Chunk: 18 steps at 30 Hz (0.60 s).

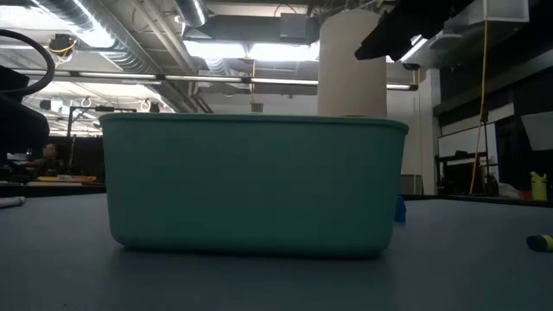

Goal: Sort crayons
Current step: Put the green crayon into the blue bin

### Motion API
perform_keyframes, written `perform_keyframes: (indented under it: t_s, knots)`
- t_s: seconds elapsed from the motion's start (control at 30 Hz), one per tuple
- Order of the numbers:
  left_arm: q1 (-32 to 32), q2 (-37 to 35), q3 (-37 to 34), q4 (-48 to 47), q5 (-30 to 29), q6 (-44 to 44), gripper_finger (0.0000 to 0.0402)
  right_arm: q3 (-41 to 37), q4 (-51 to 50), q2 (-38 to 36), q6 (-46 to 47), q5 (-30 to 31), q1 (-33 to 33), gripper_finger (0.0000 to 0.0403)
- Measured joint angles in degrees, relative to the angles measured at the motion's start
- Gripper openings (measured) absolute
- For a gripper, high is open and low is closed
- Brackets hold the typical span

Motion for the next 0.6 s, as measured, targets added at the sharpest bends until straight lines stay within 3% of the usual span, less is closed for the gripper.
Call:
perform_keyframes:
  t_s: [0.6]
  knots:
    - [0.0,0.04,0.02,0.17,-0.11,1.99,0.0014,0.0,-1.58,-0.22,-0.02,-0.02,0.0,0.0129]
